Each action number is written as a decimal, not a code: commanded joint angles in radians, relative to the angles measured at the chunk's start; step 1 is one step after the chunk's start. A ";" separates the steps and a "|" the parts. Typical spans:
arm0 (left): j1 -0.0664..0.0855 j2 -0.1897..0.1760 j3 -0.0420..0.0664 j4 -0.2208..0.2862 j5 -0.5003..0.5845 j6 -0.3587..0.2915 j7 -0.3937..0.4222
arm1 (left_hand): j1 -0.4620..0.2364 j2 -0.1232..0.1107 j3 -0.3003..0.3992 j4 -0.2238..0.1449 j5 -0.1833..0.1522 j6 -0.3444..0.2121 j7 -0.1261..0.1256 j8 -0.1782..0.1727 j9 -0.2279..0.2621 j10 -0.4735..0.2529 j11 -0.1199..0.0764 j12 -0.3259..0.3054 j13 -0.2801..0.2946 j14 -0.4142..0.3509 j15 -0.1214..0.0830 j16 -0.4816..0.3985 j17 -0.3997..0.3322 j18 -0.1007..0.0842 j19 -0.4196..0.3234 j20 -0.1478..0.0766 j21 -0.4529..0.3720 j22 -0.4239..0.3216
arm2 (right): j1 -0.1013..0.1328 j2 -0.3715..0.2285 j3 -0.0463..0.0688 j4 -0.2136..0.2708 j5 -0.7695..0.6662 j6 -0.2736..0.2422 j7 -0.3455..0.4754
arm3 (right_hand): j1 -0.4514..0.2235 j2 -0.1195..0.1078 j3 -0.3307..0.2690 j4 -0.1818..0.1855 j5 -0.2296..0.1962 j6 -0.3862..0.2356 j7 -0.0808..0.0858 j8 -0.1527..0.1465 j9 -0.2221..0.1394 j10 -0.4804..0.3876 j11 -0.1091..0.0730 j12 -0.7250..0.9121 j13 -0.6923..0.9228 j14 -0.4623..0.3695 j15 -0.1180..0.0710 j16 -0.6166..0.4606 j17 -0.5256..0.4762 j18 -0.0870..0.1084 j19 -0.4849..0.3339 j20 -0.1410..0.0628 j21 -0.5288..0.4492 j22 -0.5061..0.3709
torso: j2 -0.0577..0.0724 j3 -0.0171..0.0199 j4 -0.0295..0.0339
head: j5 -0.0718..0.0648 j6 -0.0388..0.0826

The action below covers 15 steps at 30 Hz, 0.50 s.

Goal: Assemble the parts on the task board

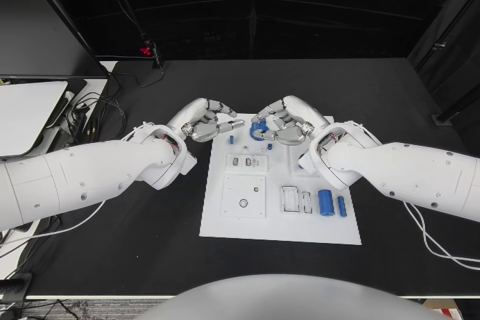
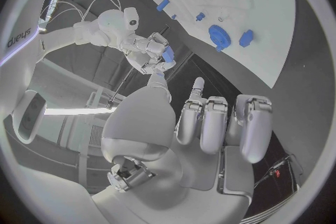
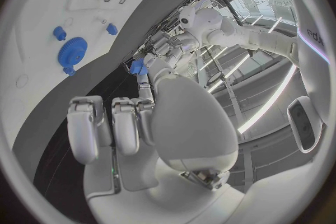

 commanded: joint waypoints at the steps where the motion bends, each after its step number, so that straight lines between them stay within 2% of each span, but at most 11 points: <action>1: 0.000 -0.003 0.001 -0.001 0.218 0.152 0.084 | -0.029 0.002 -0.012 0.000 -0.027 -0.018 0.004 0.000 0.000 0.106 0.007 0.003 0.263 0.104 0.010 0.001 0.263 -0.007 0.104 0.009 0.003 0.263 | -0.002 -0.013 0.000 0.029 0.085 -0.057 0.102 | 0.010 -0.001 -0.001 -0.006 0.009 0.054 0.011 -0.001 0.009 0.104 0.005 0.003 0.263 0.106 0.006 0.002 0.264 -0.007 0.104 0.009 0.003 0.263 | 0.000 -0.0004 0.0000 | -0.001 0.003; 5: -0.002 -0.005 0.001 -0.007 0.304 0.249 0.113 | -0.106 -0.014 -0.019 0.002 -0.102 -0.062 0.014 0.007 -0.001 0.106 0.016 0.003 0.263 0.104 0.019 0.001 0.263 -0.007 0.104 0.017 0.003 0.263 | -0.007 -0.029 0.000 0.059 0.090 -0.078 0.137 | 0.013 -0.002 -0.001 -0.009 0.016 0.056 0.012 -0.004 0.009 0.104 0.006 0.003 0.263 0.106 0.006 0.002 0.264 -0.007 0.104 0.009 0.003 0.263 | 0.000 0.0002 0.0000 | -0.004 0.004; 7: -0.003 -0.005 0.001 -0.009 0.342 0.313 0.126 | -0.161 -0.038 0.011 0.004 -0.149 -0.086 0.021 0.021 0.002 0.106 0.020 0.003 0.263 0.104 0.025 0.001 0.263 -0.007 0.104 0.023 0.003 0.263 | -0.009 -0.037 0.000 0.074 0.091 -0.086 0.150 | 0.014 -0.002 -0.001 -0.010 0.019 0.057 0.012 -0.005 0.008 0.104 0.006 0.003 0.263 0.106 0.006 0.002 0.264 -0.007 0.104 0.009 0.003 0.263 | 0.000 -0.0005 -0.0012 | -0.004 0.005; 8: -0.003 -0.005 0.001 -0.010 0.354 0.332 0.129 | -0.180 -0.050 0.022 0.002 -0.162 -0.092 0.020 0.027 0.004 0.106 0.023 0.003 0.263 0.104 0.026 0.001 0.263 -0.007 0.104 0.025 0.003 0.263 | -0.010 -0.039 0.000 0.078 0.092 -0.087 0.153 | 0.014 -0.002 -0.001 -0.010 0.019 0.057 0.012 -0.005 0.008 0.104 0.006 0.003 0.263 0.106 0.006 0.002 0.264 -0.007 0.104 0.009 0.003 0.263 | 0.000 -0.0005 -0.0018 | -0.004 0.005; 9: -0.004 -0.004 0.001 -0.011 0.381 0.377 0.135 | -0.212 -0.071 0.037 0.006 -0.164 -0.097 0.022 0.037 0.006 0.106 0.023 0.003 0.263 0.104 0.028 0.001 0.263 -0.007 0.104 0.026 0.003 0.263 | -0.012 -0.043 0.000 0.085 0.094 -0.088 0.158 | 0.014 -0.002 -0.001 -0.010 0.019 0.058 0.012 -0.005 0.008 0.104 0.006 0.003 0.263 0.106 0.006 0.002 0.264 -0.007 0.104 0.009 0.003 0.263 | -0.001 -0.0004 -0.0026 | -0.004 0.005; 10: -0.005 -0.003 0.001 -0.012 0.401 0.406 0.138 | -0.238 -0.094 0.074 0.001 -0.166 -0.106 0.022 0.052 0.011 0.106 0.025 0.003 0.263 0.104 0.029 0.001 0.263 -0.007 0.104 0.029 0.003 0.263 | -0.013 -0.047 -0.001 0.092 0.098 -0.088 0.161 | 0.014 -0.002 -0.001 -0.011 0.021 0.058 0.012 -0.005 0.008 0.104 0.006 0.003 0.263 0.106 0.006 0.002 0.264 -0.007 0.104 0.009 0.003 0.263 | 0.000 -0.0009 -0.0001 | -0.007 0.007; 15: -0.007 0.001 0.001 -0.020 0.506 0.529 0.143 | -0.291 -0.128 0.100 0.005 -0.169 -0.125 0.024 0.063 0.013 0.106 0.027 0.003 0.263 0.104 0.030 0.001 0.263 -0.007 0.104 0.031 0.003 0.263 | -0.019 -0.058 -0.001 0.117 0.109 -0.084 0.171 | 0.015 -0.002 -0.002 -0.011 0.022 0.058 0.012 -0.006 0.008 0.104 0.006 0.003 0.263 0.106 0.006 0.002 0.264 -0.007 0.104 0.009 0.003 0.263 | 0.000 -0.0014 -0.0006 | -0.011 0.008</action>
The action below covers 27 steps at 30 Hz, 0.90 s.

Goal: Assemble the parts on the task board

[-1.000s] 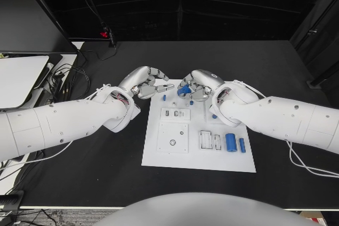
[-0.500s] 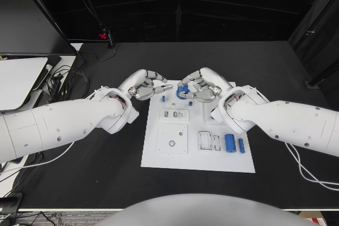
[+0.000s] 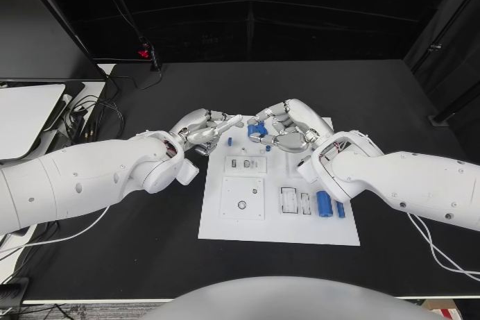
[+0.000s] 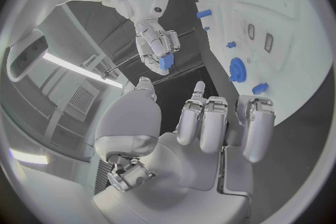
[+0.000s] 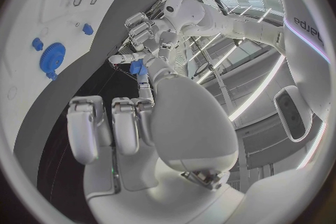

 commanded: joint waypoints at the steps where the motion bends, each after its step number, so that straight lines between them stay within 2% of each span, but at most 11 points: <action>1: 0.000 0.004 0.001 -0.004 0.167 0.199 0.045 | -0.030 -0.012 0.013 0.001 -0.006 -0.013 0.027 0.008 0.003 0.104 0.007 0.003 0.263 0.105 0.010 0.001 0.263 -0.007 0.103 0.007 0.003 0.263 | -0.001 -0.004 0.000 0.017 0.030 -0.022 0.046 | 0.008 0.005 -0.001 -0.006 0.006 0.056 0.011 0.005 0.008 0.104 0.006 0.003 0.263 0.106 0.006 0.002 0.263 -0.007 0.104 0.009 0.003 0.263 | 0.000 -0.0008 0.0002 | -0.005 0.001; 15: -0.002 0.015 0.001 -0.016 0.307 0.399 0.033 | -0.094 -0.029 0.035 0.001 -0.006 -0.024 0.028 0.036 0.016 0.104 0.009 0.003 0.263 0.105 0.011 0.001 0.263 -0.007 0.103 0.009 0.003 0.263 | -0.006 0.003 0.000 0.030 0.033 0.011 0.028 | 0.008 0.004 -0.002 -0.007 0.008 0.056 0.012 0.003 0.007 0.104 0.007 0.003 0.263 0.106 0.006 0.002 0.263 -0.007 0.104 0.010 0.003 0.263 | 0.001 -0.0005 0.0036 | -0.012 -0.001; 21: -0.003 0.019 0.001 -0.018 0.336 0.466 0.016 | -0.105 -0.020 0.042 0.001 -0.006 -0.028 0.028 0.049 0.024 0.104 0.009 0.003 0.263 0.105 0.012 0.001 0.263 -0.007 0.103 0.010 0.003 0.263 | -0.007 0.010 0.000 0.029 0.033 0.015 0.027 | 0.008 0.004 -0.002 -0.007 0.008 0.056 0.012 0.003 0.007 0.104 0.007 0.003 0.263 0.106 0.006 0.002 0.263 -0.007 0.104 0.010 0.003 0.263 | 0.001 -0.0006 0.0033 | -0.012 -0.001; 27: -0.003 0.020 0.001 -0.020 0.343 0.490 0.001 | -0.113 -0.009 0.046 0.000 -0.006 -0.027 0.027 0.065 0.033 0.104 0.008 0.003 0.263 0.105 0.012 0.001 0.263 -0.007 0.103 0.010 0.003 0.263 | -0.008 0.012 0.000 0.030 0.033 0.015 0.027 | 0.008 0.004 -0.003 -0.007 0.010 0.055 0.012 0.001 0.007 0.104 0.007 0.003 0.263 0.106 0.006 0.002 0.263 -0.007 0.104 0.010 0.003 0.263 | 0.001 -0.0005 0.0029 | -0.013 -0.002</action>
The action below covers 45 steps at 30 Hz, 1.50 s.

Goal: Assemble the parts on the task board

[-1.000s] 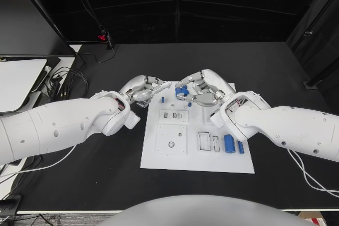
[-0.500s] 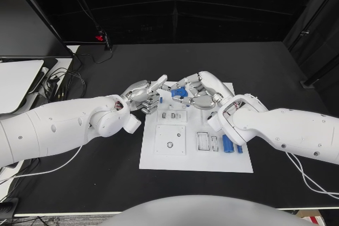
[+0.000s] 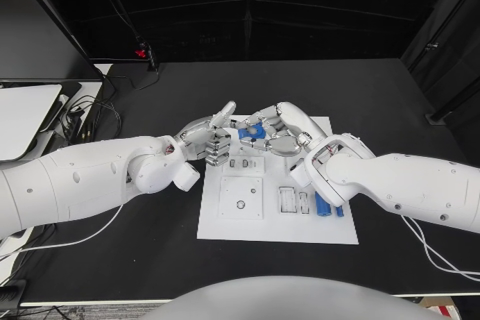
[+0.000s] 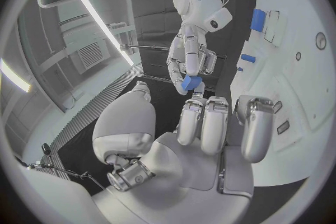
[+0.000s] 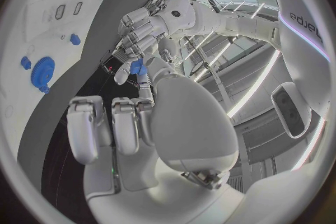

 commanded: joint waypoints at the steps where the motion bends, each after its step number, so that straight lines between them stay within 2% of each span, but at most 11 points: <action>1: 0.001 0.002 0.001 -0.001 0.038 0.071 -0.014 | -0.008 0.007 0.006 -0.001 -0.007 -0.005 0.028 0.008 0.003 0.104 0.009 0.003 0.263 0.105 0.005 0.001 0.263 -0.007 0.106 0.007 0.003 0.263 | 0.001 0.001 0.000 0.004 0.004 0.008 0.005 | 0.006 0.007 0.000 -0.005 0.005 0.052 0.010 0.001 0.007 0.104 0.008 0.003 0.263 0.106 0.006 0.002 0.263 -0.007 0.104 0.010 0.003 0.263 | 0.000 0.0002 -0.0001 | -0.001 -0.001; 3: 0.001 0.002 0.001 -0.001 0.038 0.077 -0.019 | -0.009 0.008 0.006 -0.001 -0.007 -0.005 0.028 0.010 0.005 0.104 0.008 0.003 0.263 0.105 0.005 0.001 0.263 -0.007 0.106 0.007 0.003 0.263 | 0.000 0.001 0.000 0.004 0.004 0.008 0.005 | 0.006 0.007 0.000 -0.005 0.005 0.052 0.010 0.001 0.007 0.104 0.008 0.003 0.263 0.106 0.006 0.002 0.263 -0.007 0.104 0.010 0.003 0.263 | 0.000 -0.0001 -0.0002 | -0.001 -0.001; 7: 0.001 0.002 0.001 -0.002 0.039 0.084 -0.030 | -0.011 0.019 0.007 -0.002 -0.007 0.008 0.024 0.039 0.021 0.104 0.005 0.003 0.263 0.105 0.003 0.001 0.263 -0.007 0.106 0.007 0.003 0.263 | 0.000 0.000 0.000 0.005 0.004 0.007 0.006 | 0.006 0.007 0.000 -0.005 0.005 0.052 0.010 0.001 0.007 0.104 0.008 0.003 0.263 0.106 0.006 0.002 0.263 -0.007 0.104 0.010 0.003 0.263 | 0.000 0.0003 0.0003 | -0.003 -0.002; 12: 0.001 0.002 0.001 -0.004 0.039 0.084 -0.049 | -0.006 0.032 -0.001 -0.003 -0.007 0.019 0.016 0.091 0.054 0.104 -0.002 0.003 0.263 0.105 -0.003 0.001 0.263 -0.007 0.106 0.003 0.003 0.263 | -0.001 -0.001 0.000 0.007 0.004 0.003 0.008 | 0.005 0.006 0.000 -0.005 0.006 0.052 0.011 -0.001 0.006 0.104 0.008 0.003 0.263 0.106 0.007 0.002 0.263 -0.007 0.104 0.010 0.003 0.263 | 0.000 0.0005 -0.0002 | -0.003 -0.003; 17: 0.001 0.002 0.001 -0.006 0.039 0.066 -0.069 | 0.003 0.046 -0.009 -0.004 -0.006 0.015 0.010 0.136 0.085 0.104 -0.007 0.003 0.263 0.105 -0.007 0.001 0.263 -0.007 0.106 -0.001 0.003 0.263 | -0.001 -0.002 0.000 0.008 0.004 0.000 0.010 | 0.005 0.006 -0.001 -0.005 0.006 0.051 0.011 -0.001 0.006 0.104 0.008 0.003 0.263 0.106 0.007 0.002 0.263 -0.007 0.104 0.010 0.003 0.263 | 0.000 0.0001 -0.0001 | -0.004 -0.004; 26: 0.001 0.001 0.001 -0.012 0.039 0.024 -0.090 | 0.019 0.065 -0.024 -0.004 -0.006 -0.007 0.007 0.183 0.121 0.104 -0.010 0.003 0.263 0.105 -0.011 0.001 0.263 -0.007 0.106 -0.005 0.003 0.263 | -0.002 -0.005 0.000 0.009 0.004 -0.009 0.016 | 0.005 0.006 -0.001 -0.005 0.006 0.051 0.011 -0.001 0.006 0.104 0.008 0.003 0.263 0.106 0.007 0.002 0.263 -0.007 0.104 0.010 0.003 0.263 | 0.000 0.0005 0.0003 | -0.004 -0.004; 40: 0.001 0.001 0.001 -0.018 0.039 0.016 -0.092 | 0.035 0.080 -0.043 -0.005 -0.006 -0.030 0.006 0.225 0.153 0.104 -0.012 0.003 0.263 0.105 -0.012 0.001 0.263 -0.007 0.106 -0.007 0.003 0.263 | -0.002 -0.008 0.000 0.007 0.004 -0.008 0.016 | 0.004 0.006 -0.002 -0.004 0.007 0.050 0.012 -0.003 0.005 0.104 0.009 0.003 0.263 0.106 0.007 0.002 0.263 -0.007 0.104 0.010 0.003 0.263 | 0.000 0.0001 0.0001 | -0.004 -0.005; 43: 0.001 0.003 0.001 -0.019 0.039 0.029 -0.089 | 0.039 0.082 -0.054 -0.004 -0.006 -0.086 0.015 0.211 0.151 0.104 -0.006 0.003 0.263 0.105 -0.009 0.001 0.263 -0.007 0.106 -0.006 0.003 0.263 | -0.002 -0.006 0.000 0.007 0.004 -0.006 0.017 | 0.004 0.006 -0.002 -0.004 0.007 0.050 0.012 -0.003 0.005 0.104 0.009 0.003 0.263 0.106 0.007 0.002 0.263 -0.007 0.104 0.010 0.003 0.263 | 0.000 0.0000 -0.0001 | -0.004 -0.005; 45: 0.001 0.004 0.001 -0.019 0.040 0.040 -0.085 | 0.040 0.081 -0.055 -0.004 -0.006 -0.096 0.017 0.207 0.150 0.104 -0.003 0.003 0.263 0.105 -0.008 0.001 0.263 -0.007 0.106 -0.005 0.003 0.263 | -0.002 -0.005 0.000 0.007 0.004 -0.005 0.017 | 0.004 0.006 -0.002 -0.004 0.007 0.050 0.012 -0.003 0.005 0.104 0.009 0.003 0.263 0.106 0.007 0.002 0.263 -0.007 0.104 0.010 0.003 0.263 | 0.000 0.0000 0.0003 | -0.005 -0.005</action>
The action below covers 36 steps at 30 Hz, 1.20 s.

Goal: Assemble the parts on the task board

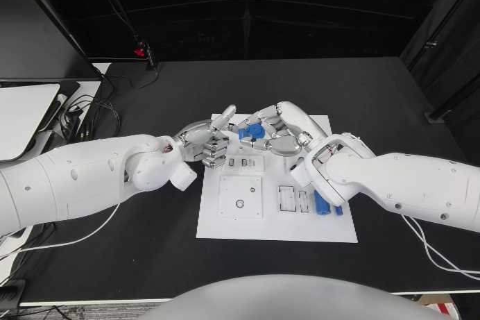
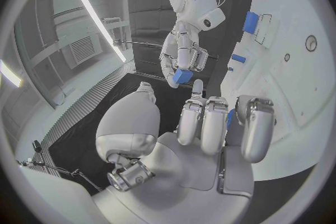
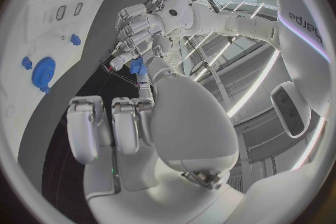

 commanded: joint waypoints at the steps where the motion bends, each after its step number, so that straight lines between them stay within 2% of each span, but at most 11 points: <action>1: 0.001 0.003 0.001 0.001 0.008 0.026 0.011 | 0.004 0.006 -0.008 -0.002 -0.006 -0.021 0.029 -0.010 -0.005 0.104 0.005 0.003 0.263 0.104 0.000 0.001 0.263 -0.007 0.106 -0.005 0.003 0.263 | 0.001 0.002 0.000 0.002 0.002 -0.002 0.011 | 0.004 0.011 0.001 -0.002 0.004 0.041 0.010 0.000 0.005 0.104 0.009 0.003 0.263 0.106 0.007 0.002 0.263 -0.007 0.107 0.007 0.003 0.263 | 0.000 -0.0004 0.0001 | -0.001 0.000; 15: 0.001 0.007 0.001 0.003 0.009 0.060 0.015 | 0.008 0.008 -0.009 -0.003 -0.006 -0.016 0.030 -0.003 -0.002 0.104 0.008 0.003 0.263 0.104 0.003 0.001 0.263 -0.007 0.106 -0.002 0.003 0.263 | -0.002 0.011 0.000 -0.003 0.003 0.003 0.008 | 0.003 0.010 0.000 -0.002 0.005 0.041 0.010 -0.002 0.004 0.104 0.009 0.003 0.263 0.106 0.008 0.002 0.263 -0.007 0.107 0.007 0.003 0.263 | 0.000 -0.0003 -0.0003 | 0.000 -0.003; 24: 0.001 0.006 0.001 0.003 0.009 0.067 0.009 | 0.015 0.020 -0.025 -0.003 -0.006 0.027 0.019 0.055 0.031 0.104 0.000 0.003 0.263 0.104 -0.001 0.001 0.263 -0.007 0.106 -0.002 0.003 0.263 | -0.003 0.011 0.000 -0.006 0.002 0.004 0.005 | 0.003 0.011 0.000 -0.002 0.005 0.041 0.010 -0.002 0.004 0.104 0.010 0.003 0.263 0.106 0.008 0.002 0.263 -0.007 0.107 0.007 0.003 0.263 | 0.000 -0.0005 -0.0004 | 0.000 -0.004; 34: 0.000 0.006 0.001 0.002 0.009 0.067 0.013 | 0.025 0.026 -0.037 -0.003 -0.006 0.024 0.013 0.100 0.065 0.104 -0.006 0.003 0.263 0.104 -0.007 0.001 0.263 -0.007 0.106 -0.007 0.003 0.263 | -0.003 0.011 0.000 -0.006 0.002 0.008 0.002 | 0.003 0.011 0.000 -0.002 0.005 0.041 0.010 -0.002 0.004 0.104 0.010 0.003 0.263 0.106 0.008 0.002 0.263 -0.007 0.107 0.007 0.003 0.263 | 0.000 -0.0001 -0.0003 | -0.001 -0.003; 36: 0.000 0.006 0.001 0.001 0.009 0.066 0.013 | 0.029 0.029 -0.043 -0.003 -0.006 0.019 0.010 0.126 0.085 0.104 -0.008 0.003 0.263 0.104 -0.010 0.001 0.263 -0.007 0.106 -0.009 0.003 0.263 | -0.003 0.010 0.000 -0.006 0.002 0.008 0.002 | 0.003 0.011 0.000 -0.002 0.005 0.041 0.010 -0.002 0.004 0.104 0.010 0.003 0.263 0.106 0.008 0.002 0.263 -0.007 0.107 0.007 0.003 0.263 | 0.000 -0.0002 -0.0006 | 0.000 -0.003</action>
